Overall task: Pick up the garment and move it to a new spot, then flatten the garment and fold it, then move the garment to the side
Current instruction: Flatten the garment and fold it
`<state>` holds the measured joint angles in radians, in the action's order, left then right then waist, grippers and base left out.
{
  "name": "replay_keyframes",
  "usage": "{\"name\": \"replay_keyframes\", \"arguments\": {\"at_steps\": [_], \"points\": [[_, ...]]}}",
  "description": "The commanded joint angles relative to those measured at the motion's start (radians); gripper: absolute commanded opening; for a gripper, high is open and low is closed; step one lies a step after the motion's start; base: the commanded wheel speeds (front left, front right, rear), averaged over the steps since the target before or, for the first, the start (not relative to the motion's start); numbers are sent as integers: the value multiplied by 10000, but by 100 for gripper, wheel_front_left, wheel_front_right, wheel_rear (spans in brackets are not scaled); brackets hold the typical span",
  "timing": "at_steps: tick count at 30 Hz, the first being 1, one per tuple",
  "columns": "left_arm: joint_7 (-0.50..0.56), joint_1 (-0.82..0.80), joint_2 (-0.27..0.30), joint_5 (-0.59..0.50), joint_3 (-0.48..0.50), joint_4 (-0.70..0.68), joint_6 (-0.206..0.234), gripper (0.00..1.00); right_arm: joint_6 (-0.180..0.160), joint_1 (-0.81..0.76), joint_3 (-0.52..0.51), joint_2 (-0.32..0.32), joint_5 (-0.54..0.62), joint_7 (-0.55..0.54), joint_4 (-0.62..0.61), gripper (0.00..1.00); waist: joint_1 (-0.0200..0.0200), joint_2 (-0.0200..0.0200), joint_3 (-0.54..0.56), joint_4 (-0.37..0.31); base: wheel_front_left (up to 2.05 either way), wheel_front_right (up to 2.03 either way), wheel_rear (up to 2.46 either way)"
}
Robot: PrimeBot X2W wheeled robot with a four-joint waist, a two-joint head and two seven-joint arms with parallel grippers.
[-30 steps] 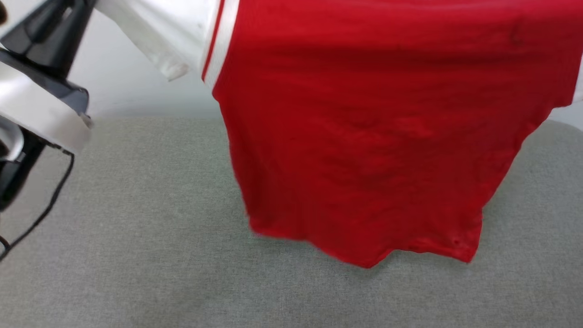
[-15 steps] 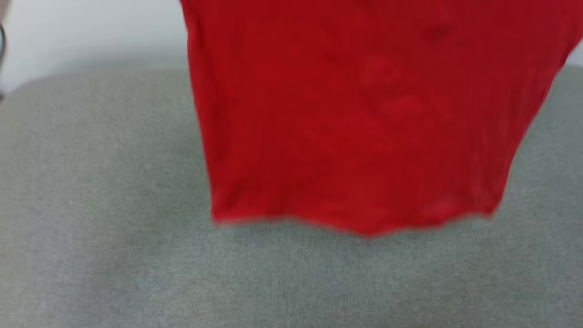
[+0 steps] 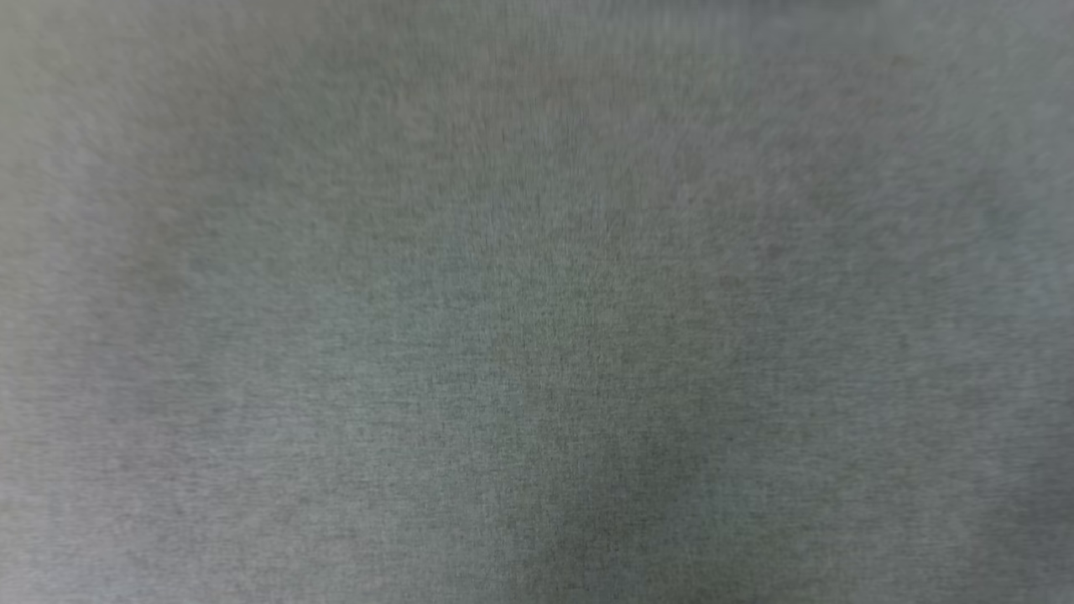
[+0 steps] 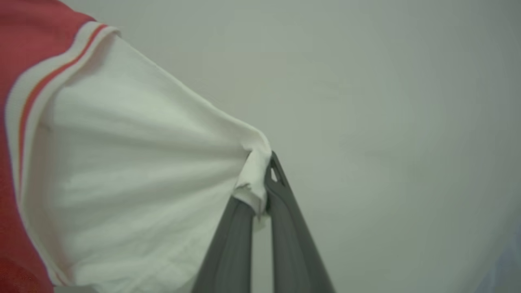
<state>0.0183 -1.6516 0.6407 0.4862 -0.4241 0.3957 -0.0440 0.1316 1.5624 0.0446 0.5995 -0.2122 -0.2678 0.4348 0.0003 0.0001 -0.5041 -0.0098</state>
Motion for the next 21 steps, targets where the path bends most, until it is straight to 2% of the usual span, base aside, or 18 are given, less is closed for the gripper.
{"name": "replay_keyframes", "arguments": {"at_steps": [1,6,10,15,21], "points": [[-118,-238,-95,-22,38,273,27,0,-17,277,-3,-103,101,180,317,0,-3,-1,-853,-9,0,0,0],[-911,-1203,-760,-146,-42,1540,2,0,-17,1292,-284,-582,741,1305,1782,0,-3,-1,-1501,109,0,0,0],[-1528,-1247,-1180,-155,-234,2403,-150,0,-17,1491,-315,-902,1136,1837,2709,0,-3,-1,-1734,205,0,0,0],[-1962,-441,-1486,105,-542,3154,-508,0,-17,772,-373,-1249,992,2302,3607,0,-3,-1,-1643,295,0,0,0],[-2374,1440,-1833,392,-1046,3475,-695,0,-17,-713,-15,-1246,688,2584,4242,0,-3,-1,-962,480,0,0,0]]}}
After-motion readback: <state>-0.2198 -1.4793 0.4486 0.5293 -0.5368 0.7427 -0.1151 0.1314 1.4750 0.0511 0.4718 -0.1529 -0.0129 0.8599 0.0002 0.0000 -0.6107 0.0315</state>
